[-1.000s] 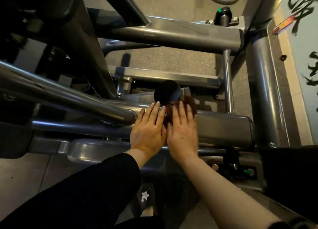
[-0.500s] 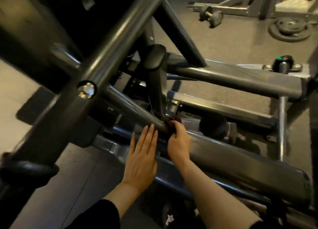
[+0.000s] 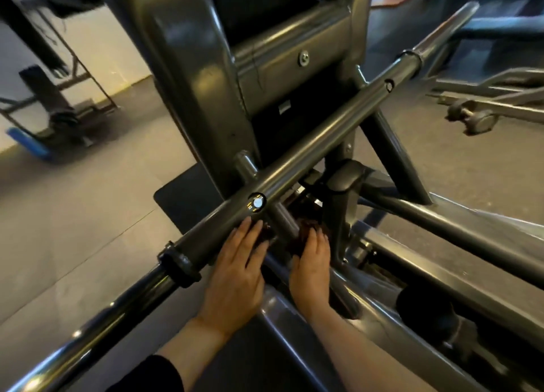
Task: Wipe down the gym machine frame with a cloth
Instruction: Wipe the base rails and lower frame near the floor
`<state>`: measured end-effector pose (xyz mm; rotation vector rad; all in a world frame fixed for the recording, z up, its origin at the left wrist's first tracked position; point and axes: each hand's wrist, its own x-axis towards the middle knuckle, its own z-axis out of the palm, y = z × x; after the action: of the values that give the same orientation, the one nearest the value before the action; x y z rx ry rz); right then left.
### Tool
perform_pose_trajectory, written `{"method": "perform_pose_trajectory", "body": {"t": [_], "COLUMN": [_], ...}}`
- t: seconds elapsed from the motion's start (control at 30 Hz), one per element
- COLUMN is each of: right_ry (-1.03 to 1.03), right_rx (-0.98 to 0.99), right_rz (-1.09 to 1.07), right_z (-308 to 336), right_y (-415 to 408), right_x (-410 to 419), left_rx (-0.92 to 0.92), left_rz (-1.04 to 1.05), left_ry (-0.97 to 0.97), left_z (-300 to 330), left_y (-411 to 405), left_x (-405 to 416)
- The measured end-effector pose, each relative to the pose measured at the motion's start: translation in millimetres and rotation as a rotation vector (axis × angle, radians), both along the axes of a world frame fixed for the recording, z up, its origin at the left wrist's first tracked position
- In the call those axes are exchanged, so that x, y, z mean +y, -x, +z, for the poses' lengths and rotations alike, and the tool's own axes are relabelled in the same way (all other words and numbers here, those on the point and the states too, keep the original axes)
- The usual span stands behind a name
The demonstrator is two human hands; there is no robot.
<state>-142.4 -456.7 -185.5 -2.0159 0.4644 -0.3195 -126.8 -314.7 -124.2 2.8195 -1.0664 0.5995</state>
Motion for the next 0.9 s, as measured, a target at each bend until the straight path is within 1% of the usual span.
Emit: {"method": "perform_pose_trajectory", "body": {"t": [0.1, 0.17, 0.27, 0.33, 0.43, 0.67, 0.8, 0.87, 0.9], "right_ry": [0.018, 0.038, 0.175, 0.209, 0.278, 0.358, 0.325, 0.358, 0.407], "right_rx": [-0.154, -0.164, -0.126, -0.097, -0.012, 0.166, 0.274, 0.251, 0.177], "right_rz": [0.086, 0.086, 0.111, 0.117, 0.125, 0.182, 0.198, 0.158, 0.151], "right_z": [38, 51, 35, 15, -13, -46, -49, -35, -25], "right_y": [-30, -45, -40, -28, -10, 23, 40, 38, 34], "right_x": [14, 16, 3, -9, -21, -41, -52, -50, -47], "left_rx": [-0.062, -0.058, -0.042, -0.042, -0.049, -0.039, -0.006, 0.01, 0.021], "left_rz": [0.107, 0.177, 0.29, 0.351, 0.375, 0.422, 0.456, 0.461, 0.459], "left_ry": [0.014, -0.053, -0.174, -0.202, -0.217, -0.298, -0.317, -0.291, -0.273], "left_z": [23, 30, 27, 24, 22, 24, 26, 29, 30], "left_y": [-6, -7, -3, -1, -1, 1, 3, 6, 7], "left_x": [6, 2, -14, -22, -25, -28, -29, -30, -32]}}
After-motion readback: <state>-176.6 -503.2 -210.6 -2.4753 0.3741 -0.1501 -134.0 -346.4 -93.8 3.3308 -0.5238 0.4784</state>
